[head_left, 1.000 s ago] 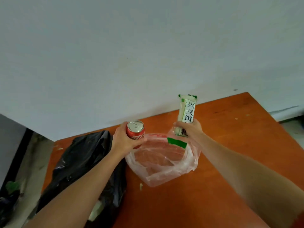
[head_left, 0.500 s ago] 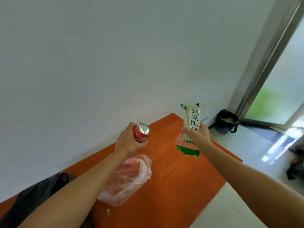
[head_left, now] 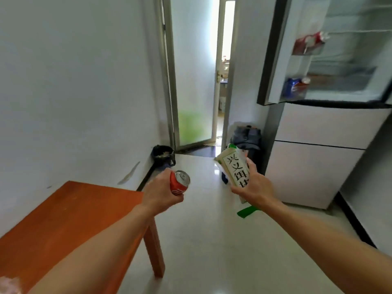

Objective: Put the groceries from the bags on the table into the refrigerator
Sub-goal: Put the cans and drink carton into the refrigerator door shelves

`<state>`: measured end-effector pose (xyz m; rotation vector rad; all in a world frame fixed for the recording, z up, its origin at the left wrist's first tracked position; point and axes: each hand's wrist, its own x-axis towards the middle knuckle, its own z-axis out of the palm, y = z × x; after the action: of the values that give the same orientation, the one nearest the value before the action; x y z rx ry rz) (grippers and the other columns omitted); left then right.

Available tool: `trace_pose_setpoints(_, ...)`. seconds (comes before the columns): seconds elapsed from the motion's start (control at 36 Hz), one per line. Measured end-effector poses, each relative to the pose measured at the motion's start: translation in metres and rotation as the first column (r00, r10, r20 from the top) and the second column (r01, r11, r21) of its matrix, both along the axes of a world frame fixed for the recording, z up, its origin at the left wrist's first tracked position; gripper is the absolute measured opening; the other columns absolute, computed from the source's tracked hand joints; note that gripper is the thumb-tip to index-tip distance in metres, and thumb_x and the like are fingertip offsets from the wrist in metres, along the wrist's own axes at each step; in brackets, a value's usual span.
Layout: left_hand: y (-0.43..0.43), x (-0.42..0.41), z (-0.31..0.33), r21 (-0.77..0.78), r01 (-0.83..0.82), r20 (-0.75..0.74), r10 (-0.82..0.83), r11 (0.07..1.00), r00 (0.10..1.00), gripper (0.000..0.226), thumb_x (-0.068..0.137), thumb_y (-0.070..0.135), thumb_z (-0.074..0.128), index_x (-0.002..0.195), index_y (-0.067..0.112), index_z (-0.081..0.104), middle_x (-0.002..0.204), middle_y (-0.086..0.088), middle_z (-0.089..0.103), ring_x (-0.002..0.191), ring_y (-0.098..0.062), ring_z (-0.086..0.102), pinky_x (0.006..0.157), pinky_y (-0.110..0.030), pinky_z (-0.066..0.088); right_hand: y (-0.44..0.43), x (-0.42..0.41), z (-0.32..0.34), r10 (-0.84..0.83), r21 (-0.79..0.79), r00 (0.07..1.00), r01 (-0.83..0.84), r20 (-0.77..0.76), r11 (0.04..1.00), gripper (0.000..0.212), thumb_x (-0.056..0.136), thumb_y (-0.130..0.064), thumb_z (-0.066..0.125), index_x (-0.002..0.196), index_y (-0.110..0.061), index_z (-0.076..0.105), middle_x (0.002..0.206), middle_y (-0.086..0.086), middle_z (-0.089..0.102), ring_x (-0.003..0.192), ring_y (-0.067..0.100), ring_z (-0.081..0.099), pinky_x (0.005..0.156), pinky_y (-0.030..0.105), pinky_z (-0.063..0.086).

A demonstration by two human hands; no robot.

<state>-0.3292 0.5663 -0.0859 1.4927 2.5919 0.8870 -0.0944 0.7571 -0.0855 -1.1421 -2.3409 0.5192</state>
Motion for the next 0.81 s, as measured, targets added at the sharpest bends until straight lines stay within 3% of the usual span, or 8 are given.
trace_pose_setpoints(0.11,0.091,0.077,-0.006,-0.004,0.125,0.024,-0.125,0.992,0.992,0.063,0.055,0.046,0.08,0.106,0.028,0.048,0.096,0.004,0.061,0.085,-0.02,0.06,0.073,-0.037,0.054,0.061,0.097,0.0,-0.125,-0.006,0.992,0.125,0.011,0.992,0.108,0.071,-0.048,0.082,0.15,-0.028,0.01,0.105,-0.001,0.061,0.072,0.013,0.06,0.052,0.02,0.047)
trace_pose_setpoints(0.22,0.172,0.139,-0.004,-0.042,0.242,-0.029,-0.244,0.969,0.969,0.058,0.059,0.044,0.081,0.103,0.027,0.047,0.09,0.007,0.059,0.078,-0.018,0.057,0.063,-0.027,0.042,0.114,0.175,0.004,-0.247,0.02,0.968,0.246,0.042,0.969,0.106,0.072,-0.049,0.08,0.151,-0.026,0.014,0.102,-0.003,0.061,0.072,0.013,0.06,0.053,0.023,0.049)
trace_pose_setpoints(0.33,0.255,0.179,-0.002,-0.042,0.352,-0.037,-0.354,0.935,0.935,0.056,0.059,0.044,0.08,0.099,0.03,0.044,0.091,0.009,0.059,0.078,-0.014,0.056,0.064,-0.023,0.038,0.16,0.234,0.0,-0.386,0.039,0.922,0.385,0.029,0.922,0.103,0.072,-0.053,0.078,0.151,-0.028,0.017,0.103,-0.004,0.063,0.072,0.013,0.057,0.052,0.02,0.04)
trace_pose_setpoints(0.44,0.341,0.209,-0.006,-0.019,0.46,-0.037,-0.461,0.887,0.887,0.063,0.059,0.045,0.081,0.108,0.03,0.044,0.098,0.011,0.058,0.084,-0.012,0.056,0.071,-0.026,0.047,0.21,0.277,-0.01,-0.487,0.034,0.873,0.486,0.036,0.873,0.103,0.07,-0.053,0.077,0.152,-0.03,0.019,0.106,-0.003,0.065,0.079,0.017,0.06,0.06,0.027,0.042)
trace_pose_setpoints(0.53,0.406,0.228,-0.008,0.017,0.531,-0.028,-0.531,0.847,0.847,0.064,0.058,0.047,0.08,0.109,0.028,0.045,0.1,0.008,0.06,0.087,-0.015,0.059,0.076,-0.036,0.055,0.256,0.3,-0.016,-0.533,0.034,0.846,0.533,0.017,0.846,0.104,0.067,-0.054,0.076,0.15,-0.034,0.018,0.103,-0.004,0.066,0.078,0.017,0.063,0.062,0.029,0.05)
trace_pose_setpoints(0.67,0.508,0.255,0.002,0.011,0.618,-0.04,-0.618,0.786,0.785,0.059,0.059,0.049,0.075,0.105,0.028,0.045,0.096,0.008,0.061,0.088,-0.016,0.062,0.077,-0.039,0.054,0.333,0.326,-0.003,-0.622,0.002,0.783,0.622,0.017,0.783,0.104,0.069,-0.053,0.076,0.149,-0.04,0.012,0.097,-0.009,0.063,0.072,0.013,0.058,0.06,0.027,0.047)
trace_pose_setpoints(0.81,0.606,0.279,0.025,0.008,0.671,-0.037,-0.67,0.741,0.741,0.064,0.062,0.047,0.078,0.113,0.029,0.044,0.101,0.007,0.061,0.092,-0.017,0.061,0.081,-0.038,0.053,0.4,0.349,0.012,-0.672,0.012,0.74,0.673,-0.014,0.74,0.107,0.069,-0.055,0.077,0.15,-0.038,0.011,0.097,-0.012,0.057,0.074,0.009,0.06,0.061,0.028,0.056)
